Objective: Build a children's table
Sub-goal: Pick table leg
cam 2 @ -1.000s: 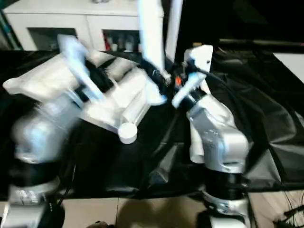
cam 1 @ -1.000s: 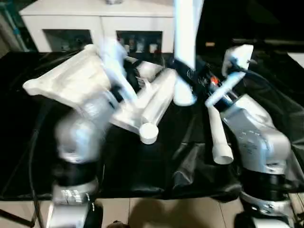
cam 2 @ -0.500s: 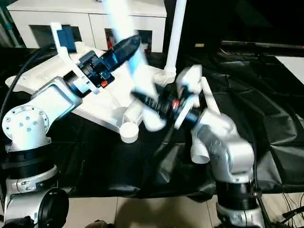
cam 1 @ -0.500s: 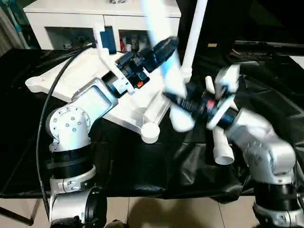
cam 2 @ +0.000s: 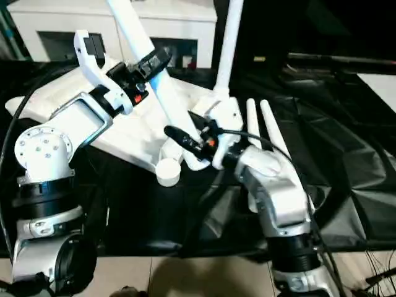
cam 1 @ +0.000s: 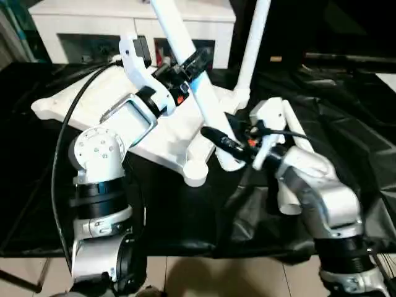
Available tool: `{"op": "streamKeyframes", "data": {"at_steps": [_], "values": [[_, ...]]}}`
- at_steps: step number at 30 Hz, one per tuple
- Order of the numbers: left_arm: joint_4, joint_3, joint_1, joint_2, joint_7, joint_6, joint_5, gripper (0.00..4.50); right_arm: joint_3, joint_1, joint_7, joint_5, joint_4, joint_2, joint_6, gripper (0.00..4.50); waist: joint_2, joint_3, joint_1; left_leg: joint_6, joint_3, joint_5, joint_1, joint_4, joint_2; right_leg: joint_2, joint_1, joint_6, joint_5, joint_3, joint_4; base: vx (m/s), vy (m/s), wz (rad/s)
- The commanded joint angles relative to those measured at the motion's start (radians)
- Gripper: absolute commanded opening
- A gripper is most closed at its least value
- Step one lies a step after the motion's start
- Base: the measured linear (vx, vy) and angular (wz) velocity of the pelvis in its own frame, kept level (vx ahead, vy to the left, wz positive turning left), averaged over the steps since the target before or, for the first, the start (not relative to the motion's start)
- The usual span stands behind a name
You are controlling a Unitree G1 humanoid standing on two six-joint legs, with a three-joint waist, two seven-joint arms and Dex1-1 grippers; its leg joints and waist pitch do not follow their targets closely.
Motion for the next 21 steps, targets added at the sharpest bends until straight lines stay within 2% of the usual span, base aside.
{"op": "streamKeyframes", "data": {"at_steps": [1, 5, 6, 11, 13, 15, 18, 19, 21], "values": [[0.017, 0.032, -0.013, 0.006, 0.040, -0.011, 0.005, 3.02, -0.016, -0.026, -0.015, -0.003, -0.016, 0.000, -0.055, 1.91, -0.009, -0.074, 0.002, 0.025, -0.023, -0.180, 0.022, -0.065, 0.042, -0.043, 0.046, -0.180, -0.185, 0.031, -0.067, 0.000, 0.000, 0.00], [0.019, 0.029, -0.016, 0.006, 0.042, -0.007, -0.007, 2.64, -0.007, -0.028, -0.020, -0.014, -0.005, 0.000, -0.071, 1.91, -0.010, -0.073, 0.002, 0.020, -0.023, -0.196, 0.022, -0.066, 0.042, -0.043, 0.046, -0.173, -0.202, 0.031, -0.069, 0.000, 0.000, 0.00], [0.019, 0.029, -0.016, 0.008, 0.043, -0.005, -0.008, 2.57, -0.005, -0.028, -0.024, -0.015, -0.003, 0.000, -0.073, 1.91, -0.008, -0.073, 0.002, 0.018, -0.024, -0.200, 0.022, -0.066, 0.042, -0.043, 0.047, -0.170, -0.208, 0.032, -0.069, 0.000, 0.000, 0.00], [0.017, 0.018, -0.013, 0.016, 0.039, 0.005, -0.017, 2.06, -0.006, -0.032, -0.031, -0.011, 0.007, 0.004, -0.072, 1.91, -0.008, -0.074, 0.000, 0.018, -0.024, -0.194, 0.022, -0.066, 0.042, -0.043, 0.047, -0.170, -0.191, 0.032, -0.067, 0.000, 0.000, 0.00], [0.016, 0.015, -0.013, 0.018, 0.038, 0.007, -0.018, 2.02, -0.006, -0.034, -0.031, -0.008, 0.009, 0.005, -0.070, 1.91, -0.008, -0.074, 0.001, 0.021, -0.024, -0.187, 0.022, -0.065, 0.042, -0.043, 0.048, -0.173, -0.177, 0.032, -0.066, 0.000, 0.000, 0.00], [0.011, -0.003, -0.011, 0.031, 0.021, 0.010, -0.019, 1.90, -0.018, -0.038, -0.027, 0.020, 0.013, 0.012, -0.047, 2.45, -0.008, -0.074, 0.001, 0.024, -0.024, -0.187, 0.022, -0.065, 0.041, -0.042, 0.047, -0.176, -0.175, 0.032, -0.066, 0.000, 0.000, 0.00], [0.008, -0.018, -0.008, 0.044, -0.001, 0.015, -0.020, 1.84, -0.029, -0.041, -0.024, 0.044, 0.014, 0.018, -0.026, 2.65, -0.006, -0.074, 0.000, 0.023, -0.024, -0.195, 0.024, -0.066, 0.041, -0.042, 0.047, -0.179, -0.177, 0.032, -0.065, 0.000, 0.000, 0.00], [0.003, -0.040, -0.005, 0.061, -0.029, 0.021, -0.012, 1.81, -0.033, -0.043, -0.016, 0.057, 0.013, 0.019, -0.015, 2.92, -0.006, -0.074, 0.000, 0.022, -0.024, -0.192, 0.024, -0.066, 0.042, -0.042, 0.047, -0.178, -0.176, 0.032, -0.065, 0.000, 0.000, 0.00], [-0.005, -0.071, 0.002, 0.086, -0.077, 0.031, -0.006, 1.81, -0.036, -0.046, -0.001, 0.072, 0.010, 0.015, -0.002, 3.01, -0.004, -0.075, 0.001, 0.020, -0.024, -0.185, 0.024, -0.066, 0.043, -0.041, 0.046, -0.178, -0.169, 0.032, -0.063, 0.000, 0.000, 0.00]]}}
